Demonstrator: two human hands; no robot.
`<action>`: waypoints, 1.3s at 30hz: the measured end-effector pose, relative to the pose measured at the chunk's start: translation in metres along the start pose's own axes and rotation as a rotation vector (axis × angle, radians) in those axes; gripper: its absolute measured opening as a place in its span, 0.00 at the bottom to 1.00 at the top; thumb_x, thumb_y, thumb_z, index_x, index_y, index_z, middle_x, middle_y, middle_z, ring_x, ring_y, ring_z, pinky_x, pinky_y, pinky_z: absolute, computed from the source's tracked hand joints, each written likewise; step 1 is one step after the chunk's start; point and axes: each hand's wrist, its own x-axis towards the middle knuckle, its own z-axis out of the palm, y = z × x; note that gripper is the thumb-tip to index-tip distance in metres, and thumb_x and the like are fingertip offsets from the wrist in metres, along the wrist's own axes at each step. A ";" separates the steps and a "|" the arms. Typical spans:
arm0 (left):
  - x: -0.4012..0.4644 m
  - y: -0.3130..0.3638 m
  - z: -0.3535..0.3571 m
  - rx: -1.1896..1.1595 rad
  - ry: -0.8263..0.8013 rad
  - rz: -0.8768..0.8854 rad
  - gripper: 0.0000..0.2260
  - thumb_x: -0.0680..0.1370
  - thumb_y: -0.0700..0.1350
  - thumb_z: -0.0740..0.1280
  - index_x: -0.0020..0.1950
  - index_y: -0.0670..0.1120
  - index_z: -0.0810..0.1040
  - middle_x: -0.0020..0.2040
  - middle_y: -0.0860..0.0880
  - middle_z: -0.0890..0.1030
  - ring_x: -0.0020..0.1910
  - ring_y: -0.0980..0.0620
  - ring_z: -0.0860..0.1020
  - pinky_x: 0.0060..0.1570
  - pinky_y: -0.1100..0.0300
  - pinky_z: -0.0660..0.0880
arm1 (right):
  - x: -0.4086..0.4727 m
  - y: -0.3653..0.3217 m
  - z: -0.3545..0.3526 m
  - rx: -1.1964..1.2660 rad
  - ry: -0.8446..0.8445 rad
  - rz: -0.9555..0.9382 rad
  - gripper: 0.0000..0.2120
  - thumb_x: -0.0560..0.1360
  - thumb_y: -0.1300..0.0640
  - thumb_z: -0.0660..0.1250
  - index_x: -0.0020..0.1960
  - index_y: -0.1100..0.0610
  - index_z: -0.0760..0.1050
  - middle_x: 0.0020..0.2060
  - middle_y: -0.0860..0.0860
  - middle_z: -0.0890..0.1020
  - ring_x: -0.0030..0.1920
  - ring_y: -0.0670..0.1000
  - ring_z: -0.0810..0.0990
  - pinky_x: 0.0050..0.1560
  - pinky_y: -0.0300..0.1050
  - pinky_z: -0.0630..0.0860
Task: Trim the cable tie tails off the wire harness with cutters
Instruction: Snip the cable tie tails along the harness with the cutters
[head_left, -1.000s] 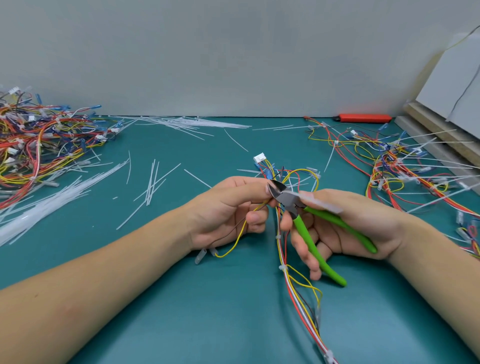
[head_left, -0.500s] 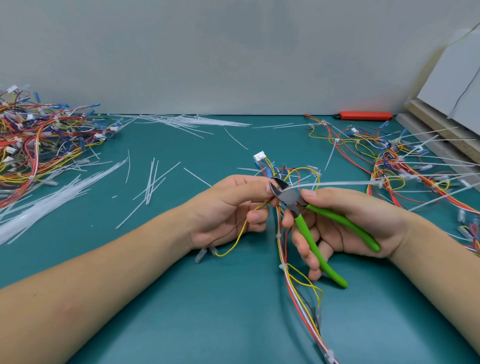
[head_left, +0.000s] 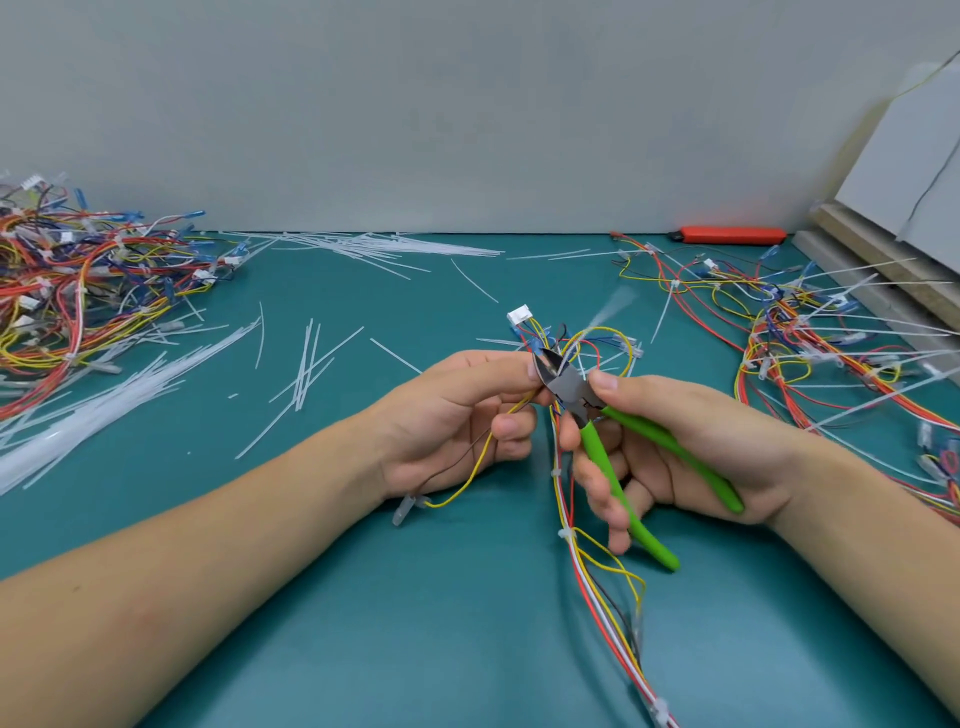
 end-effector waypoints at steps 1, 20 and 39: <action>0.000 0.000 0.000 0.002 -0.011 0.003 0.09 0.81 0.43 0.64 0.45 0.48 0.82 0.38 0.54 0.78 0.27 0.60 0.68 0.32 0.65 0.69 | 0.000 0.000 -0.001 0.012 -0.019 0.005 0.22 0.78 0.38 0.67 0.54 0.57 0.81 0.40 0.60 0.82 0.36 0.58 0.83 0.41 0.56 0.83; 0.001 -0.001 -0.002 -0.005 -0.007 -0.002 0.10 0.81 0.43 0.64 0.43 0.48 0.82 0.38 0.54 0.77 0.27 0.60 0.69 0.33 0.64 0.68 | 0.000 0.001 -0.004 0.035 -0.050 0.018 0.20 0.79 0.38 0.67 0.50 0.57 0.78 0.36 0.56 0.76 0.32 0.54 0.76 0.38 0.52 0.81; 0.000 0.000 -0.002 -0.004 -0.038 -0.006 0.07 0.78 0.45 0.65 0.44 0.50 0.83 0.39 0.54 0.77 0.28 0.60 0.68 0.34 0.64 0.67 | 0.002 -0.001 -0.003 0.073 -0.058 0.070 0.21 0.80 0.39 0.59 0.48 0.56 0.79 0.35 0.57 0.78 0.33 0.56 0.79 0.42 0.54 0.82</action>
